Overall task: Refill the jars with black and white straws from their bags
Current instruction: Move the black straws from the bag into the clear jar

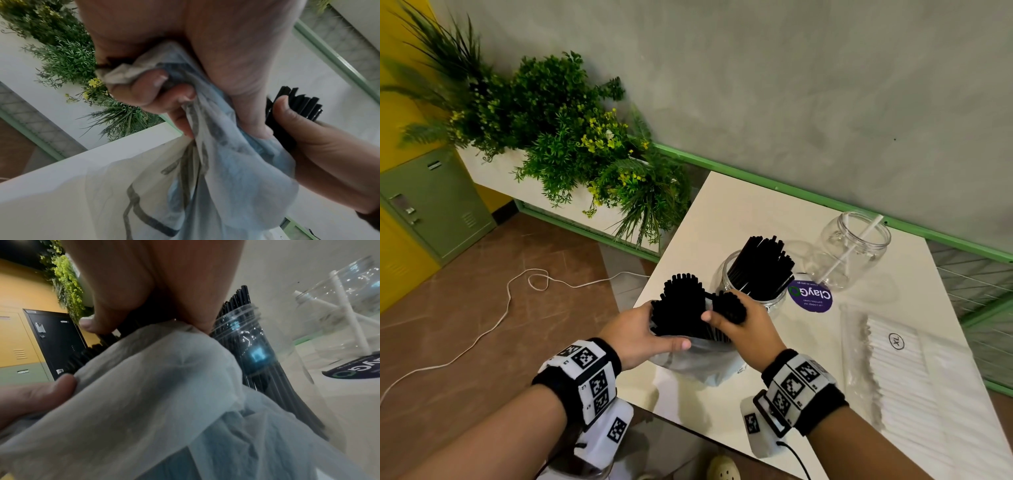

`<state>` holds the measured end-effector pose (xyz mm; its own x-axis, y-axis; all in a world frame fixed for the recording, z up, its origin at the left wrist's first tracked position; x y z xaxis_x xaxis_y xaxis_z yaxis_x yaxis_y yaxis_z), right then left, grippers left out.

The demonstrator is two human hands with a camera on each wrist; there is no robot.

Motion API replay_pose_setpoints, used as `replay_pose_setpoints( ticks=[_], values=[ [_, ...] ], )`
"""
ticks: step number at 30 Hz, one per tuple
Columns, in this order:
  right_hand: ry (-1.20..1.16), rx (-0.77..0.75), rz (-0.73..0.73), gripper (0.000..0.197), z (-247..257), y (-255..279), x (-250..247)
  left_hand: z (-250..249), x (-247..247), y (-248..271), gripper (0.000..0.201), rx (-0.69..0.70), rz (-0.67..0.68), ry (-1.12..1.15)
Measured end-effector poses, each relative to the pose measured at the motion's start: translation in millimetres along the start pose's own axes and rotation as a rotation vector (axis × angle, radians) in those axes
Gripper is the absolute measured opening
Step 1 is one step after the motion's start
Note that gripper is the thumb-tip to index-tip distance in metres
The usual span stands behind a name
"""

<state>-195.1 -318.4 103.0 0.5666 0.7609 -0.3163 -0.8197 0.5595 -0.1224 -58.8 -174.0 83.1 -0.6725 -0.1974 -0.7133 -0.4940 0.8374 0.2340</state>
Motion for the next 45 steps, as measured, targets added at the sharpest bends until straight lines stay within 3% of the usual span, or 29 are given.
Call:
replay_pose_setpoints(
  ticks=[3, 7, 10, 13, 18, 22, 26, 29, 34, 38, 45],
  values=[
    [-0.047, -0.015, -0.017, 0.029, 11.4, -1.9, -6.1, -0.6, -1.2, 1.2, 0.114, -0.006, 0.0, 0.013],
    [-0.069, -0.04, -0.092, 0.03, 21.5, -3.1, -8.6, 0.0, 0.6, 2.3, 0.11, -0.001, -0.005, 0.031],
    [-0.133, -0.048, -0.181, 0.012, 29.2, -2.6, -8.9, -3.6, 1.1, 2.3, 0.105, -0.001, -0.007, 0.017],
    [-0.227, -0.127, -0.264, 0.026, 44.5, -5.0, -11.9, -4.7, -0.1, 1.5, 0.113, -0.008, 0.003, 0.01],
    [-0.302, -0.318, -0.319, 0.058, 92.0, -16.6, -28.5, -6.4, -2.7, 0.8, 0.099, -0.011, 0.01, -0.023],
    [-0.327, -0.329, -0.286, 0.054, 113.7, -31.1, -42.5, -6.7, -3.4, -0.1, 0.106, -0.006, 0.017, -0.022],
    [-0.281, -0.274, -0.238, 0.051, 115.5, -36.8, -37.3, -11.3, -3.6, 0.1, 0.091, 0.002, 0.023, -0.039],
    [-0.329, -0.272, -0.306, 0.055, 128.1, -42.3, -53.8, -11.7, -5.7, 0.1, 0.105, 0.002, 0.026, -0.037],
    [-0.374, -0.417, -0.49, 0.055, 153.8, -47.1, -98.4, -9.3, -5.9, -1.0, 0.105, -0.001, 0.023, -0.01],
    [-0.331, -0.51, -0.624, 0.052, 145.6, -49.1, -110.4, -9.3, -5.4, -1.6, 0.111, -0.003, 0.022, 0.018],
    [-0.269, -0.51, -0.789, 0.051, 102.3, -48.1, -100.6, -10.5, -6.4, 0.2, 0.114, 0.005, 0.024, 0.02]
  ],
)
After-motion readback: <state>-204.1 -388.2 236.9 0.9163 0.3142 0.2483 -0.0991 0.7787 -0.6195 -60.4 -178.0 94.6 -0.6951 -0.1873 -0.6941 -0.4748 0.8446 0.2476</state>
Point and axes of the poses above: each hand's wrist, its own y-axis away from the middle knuckle, its own x-axis out of the palm, z = x × y, the point moved 4 cm from there along -y, towards the middle knuckle, and after that the axes turned 6 degrees about -y, right-handed, at the moved point
